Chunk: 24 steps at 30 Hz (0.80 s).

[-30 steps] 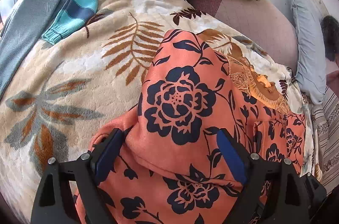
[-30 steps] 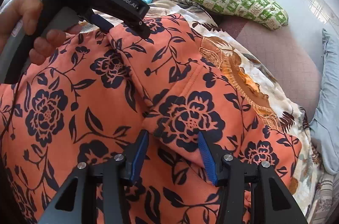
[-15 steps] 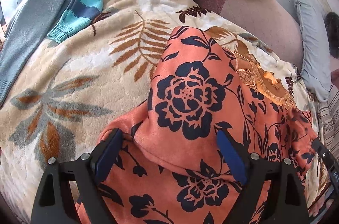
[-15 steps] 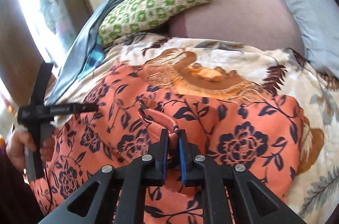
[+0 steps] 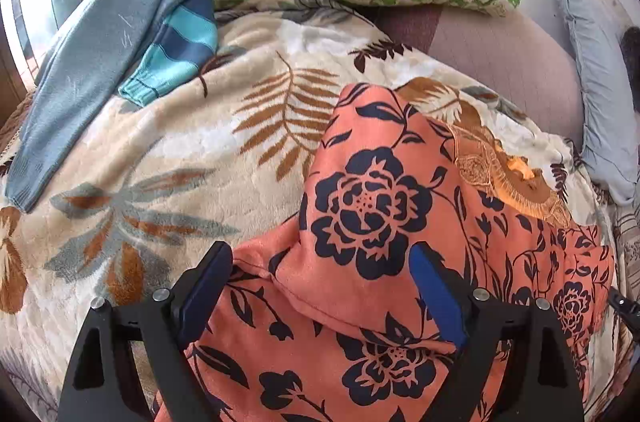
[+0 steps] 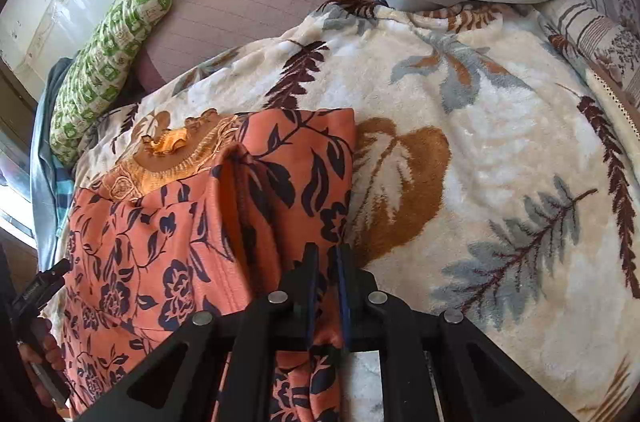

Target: Fold small clothes

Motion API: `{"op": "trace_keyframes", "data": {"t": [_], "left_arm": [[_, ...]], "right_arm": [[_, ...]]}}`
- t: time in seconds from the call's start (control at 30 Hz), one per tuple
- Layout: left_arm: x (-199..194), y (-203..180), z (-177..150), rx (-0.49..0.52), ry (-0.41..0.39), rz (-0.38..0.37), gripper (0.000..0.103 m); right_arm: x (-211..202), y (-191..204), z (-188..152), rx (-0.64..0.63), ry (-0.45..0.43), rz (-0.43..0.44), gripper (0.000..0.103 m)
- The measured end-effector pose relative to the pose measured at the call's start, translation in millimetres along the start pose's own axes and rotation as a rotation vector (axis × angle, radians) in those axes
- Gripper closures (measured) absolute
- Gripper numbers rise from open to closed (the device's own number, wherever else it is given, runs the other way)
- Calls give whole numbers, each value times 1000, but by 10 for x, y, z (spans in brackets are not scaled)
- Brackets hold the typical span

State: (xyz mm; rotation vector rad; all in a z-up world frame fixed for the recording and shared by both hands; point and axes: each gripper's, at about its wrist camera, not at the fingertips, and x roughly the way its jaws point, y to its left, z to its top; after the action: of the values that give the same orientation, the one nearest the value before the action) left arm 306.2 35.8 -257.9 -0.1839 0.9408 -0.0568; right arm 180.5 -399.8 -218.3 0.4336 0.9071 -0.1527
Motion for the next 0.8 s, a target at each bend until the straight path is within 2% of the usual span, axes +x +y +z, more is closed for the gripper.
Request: {"op": "trace_keyframes", "data": {"t": [0.07,0.1,0.13,0.2,0.27,0.37,0.43,0.47,0.5,0.57,0.6,0.67,0.7,0.73,0.8], "left_arm": [[-144,-59,31,11,-80,8,13],[-214,-104,42,26,-122,10,13],[-272,-154,43,42,-159,4,13],[-310,-262,35,75,-183,-38,13],[-208,-380,-1,126,-136,-53,13],[52,-464,-92,185,-35,-27,13],[259,-441,-149,214,77,20,13],[297,-426,-178,227,91,24,13],[279,-421,-187,237,71,16,13],[264,-422,-179,241,79,11,13],[255,-416,-173,237,77,6,13],[225,-381,-171,211,70,-9,13],[190,-369,-163,198,58,-18,13],[140,-364,-153,190,41,-27,13],[33,-382,-132,191,-3,-44,13]], "right_arm": [[-266,153,37,-30,-150,50,93],[-368,236,40,-45,-204,100,92],[-410,333,42,-69,-223,144,92],[-309,545,41,-108,-191,192,92],[-49,766,12,-144,-95,199,92],[314,919,-74,-176,-2,91,92],[520,741,-68,-106,48,-3,92],[604,580,-53,-56,69,-61,92],[655,404,-44,-8,78,-101,96],[642,130,-22,109,88,8,100],[614,89,-17,137,95,24,100],[517,135,-18,114,76,-1,100],[442,176,-12,99,41,-12,98],[354,221,3,80,-2,-13,92],[173,273,39,56,-90,39,92]]}}
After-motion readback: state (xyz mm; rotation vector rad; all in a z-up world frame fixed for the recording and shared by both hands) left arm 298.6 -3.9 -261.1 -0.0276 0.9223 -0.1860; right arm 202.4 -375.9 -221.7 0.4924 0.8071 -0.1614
